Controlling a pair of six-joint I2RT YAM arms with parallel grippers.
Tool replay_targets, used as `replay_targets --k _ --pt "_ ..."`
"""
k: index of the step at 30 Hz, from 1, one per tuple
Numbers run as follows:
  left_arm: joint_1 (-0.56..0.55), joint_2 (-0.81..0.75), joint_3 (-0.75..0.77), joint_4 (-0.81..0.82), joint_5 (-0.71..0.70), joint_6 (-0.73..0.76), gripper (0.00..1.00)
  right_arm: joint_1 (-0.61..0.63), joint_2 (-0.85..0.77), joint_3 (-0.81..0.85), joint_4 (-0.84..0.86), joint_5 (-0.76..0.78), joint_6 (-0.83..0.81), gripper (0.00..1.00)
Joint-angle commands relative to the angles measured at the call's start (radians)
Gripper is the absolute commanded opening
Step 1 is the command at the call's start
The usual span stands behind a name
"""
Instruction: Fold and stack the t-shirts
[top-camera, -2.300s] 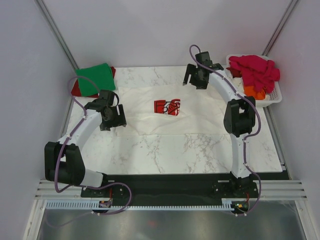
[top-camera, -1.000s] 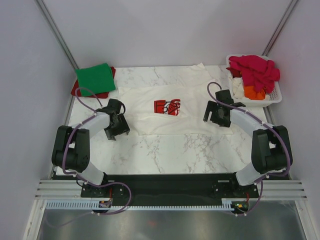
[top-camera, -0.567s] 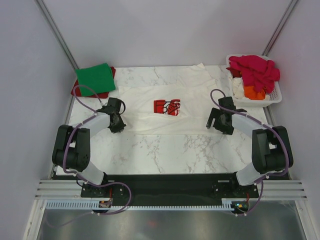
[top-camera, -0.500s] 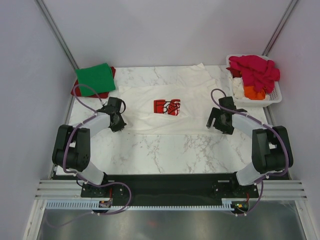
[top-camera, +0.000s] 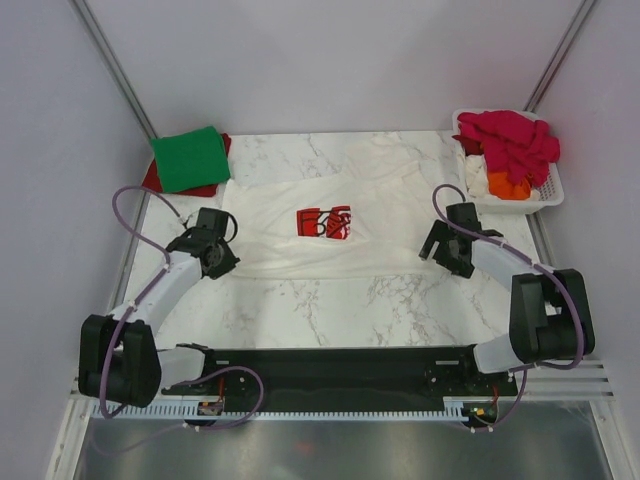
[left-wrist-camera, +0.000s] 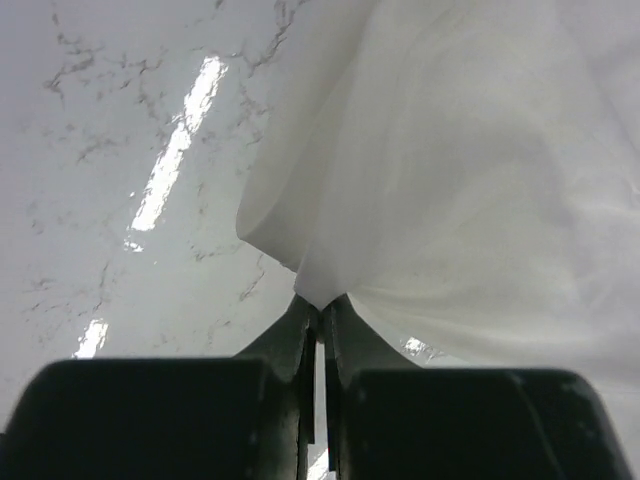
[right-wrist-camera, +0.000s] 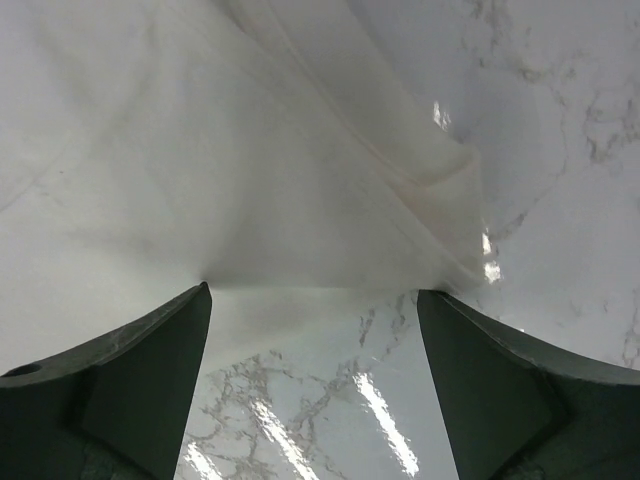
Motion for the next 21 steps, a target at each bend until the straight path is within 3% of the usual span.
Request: replay_targets --k 1,2,3,4,5,8,11,14,21 --pt "0.015 -0.071 -0.029 -0.13 -0.06 -0.07 0.04 -0.013 -0.052 -0.044 -0.094 0.031 0.028 0.93" --pt "0.015 -0.1 -0.035 -0.156 -0.022 -0.091 0.24 -0.012 -0.064 -0.046 -0.102 0.025 0.027 0.93" --pt "0.016 -0.116 -0.041 -0.17 0.02 -0.099 0.35 -0.012 -0.089 -0.043 -0.117 0.019 0.024 0.93" --pt "0.015 -0.134 -0.05 -0.188 0.043 -0.105 0.6 -0.012 -0.101 -0.037 -0.131 0.013 0.019 0.93" --pt "0.015 -0.183 -0.053 -0.193 0.069 -0.116 0.7 -0.01 -0.116 -0.023 -0.158 0.007 0.012 0.94" --pt "0.015 -0.258 -0.037 -0.202 0.147 -0.124 0.85 0.002 -0.195 0.014 -0.185 -0.007 0.001 0.94" --pt "0.01 -0.297 0.019 -0.171 0.146 -0.095 0.81 0.039 -0.25 0.081 -0.159 -0.07 -0.019 0.95" --pt "0.008 -0.187 0.079 -0.067 0.178 -0.033 0.77 0.094 -0.2 0.185 -0.105 -0.134 -0.033 0.96" --pt "-0.001 0.175 0.195 0.083 0.184 0.011 0.71 0.096 0.263 0.486 -0.039 -0.323 -0.062 0.94"
